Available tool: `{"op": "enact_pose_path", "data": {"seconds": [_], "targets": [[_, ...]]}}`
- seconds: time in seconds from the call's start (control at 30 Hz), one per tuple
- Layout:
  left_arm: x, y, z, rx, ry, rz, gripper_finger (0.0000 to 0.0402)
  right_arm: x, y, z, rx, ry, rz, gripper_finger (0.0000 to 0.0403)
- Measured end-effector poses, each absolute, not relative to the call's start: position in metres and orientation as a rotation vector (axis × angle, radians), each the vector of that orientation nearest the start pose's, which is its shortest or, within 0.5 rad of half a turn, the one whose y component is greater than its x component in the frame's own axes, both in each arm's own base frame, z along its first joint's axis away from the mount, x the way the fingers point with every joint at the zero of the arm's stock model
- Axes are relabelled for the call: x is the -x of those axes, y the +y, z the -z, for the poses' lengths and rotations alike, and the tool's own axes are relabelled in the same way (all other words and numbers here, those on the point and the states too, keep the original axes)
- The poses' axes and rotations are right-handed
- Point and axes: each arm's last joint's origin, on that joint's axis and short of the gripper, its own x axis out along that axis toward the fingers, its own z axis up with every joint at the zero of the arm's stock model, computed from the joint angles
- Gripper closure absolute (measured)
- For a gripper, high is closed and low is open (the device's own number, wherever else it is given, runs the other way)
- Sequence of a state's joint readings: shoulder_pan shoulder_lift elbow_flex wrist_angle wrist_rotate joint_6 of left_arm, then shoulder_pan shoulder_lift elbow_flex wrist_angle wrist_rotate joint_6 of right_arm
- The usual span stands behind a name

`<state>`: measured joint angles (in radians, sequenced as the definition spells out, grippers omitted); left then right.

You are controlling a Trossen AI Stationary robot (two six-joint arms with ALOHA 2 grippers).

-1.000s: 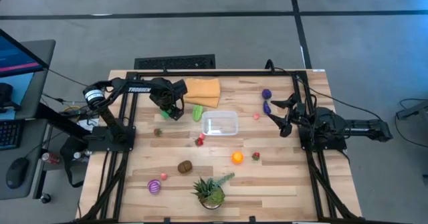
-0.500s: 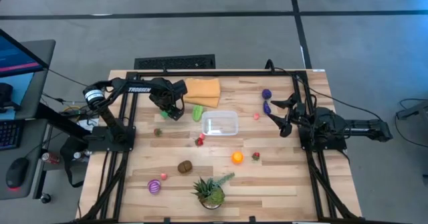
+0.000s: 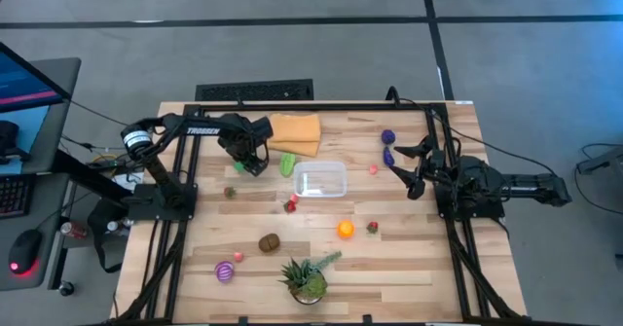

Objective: Pick and placing Produce into tupperware
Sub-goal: Put the green corn into the transparent container

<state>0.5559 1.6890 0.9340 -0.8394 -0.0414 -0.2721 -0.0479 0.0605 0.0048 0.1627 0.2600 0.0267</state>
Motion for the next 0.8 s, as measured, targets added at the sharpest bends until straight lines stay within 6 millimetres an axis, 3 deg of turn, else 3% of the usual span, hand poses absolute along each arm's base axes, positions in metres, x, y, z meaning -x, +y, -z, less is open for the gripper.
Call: {"op": "enact_pose_path", "data": {"seconds": [0.17, 0.33, 0.57, 0.8], "targets": [[-0.229, 0.140, -0.145, 0.601, 1.506, -0.661, 0.0180, -0.099, -0.012, -0.176, -0.038, -0.111, 0.305, 0.0106], [-0.242, 0.139, -0.158, 0.582, 1.480, -0.619, 0.0180, -0.099, -0.012, -0.176, -0.038, -0.111, 0.306, 0.0106], [-0.276, 0.128, -0.194, 0.475, 1.382, -0.512, 0.0180, -0.099, -0.012, -0.176, -0.038, -0.111, 0.306, 0.0106], [-0.318, 0.098, -0.241, 0.292, 1.218, -0.341, 0.0180, -0.099, -0.012, -0.176, -0.038, -0.111, 0.306, 0.0106]]}}
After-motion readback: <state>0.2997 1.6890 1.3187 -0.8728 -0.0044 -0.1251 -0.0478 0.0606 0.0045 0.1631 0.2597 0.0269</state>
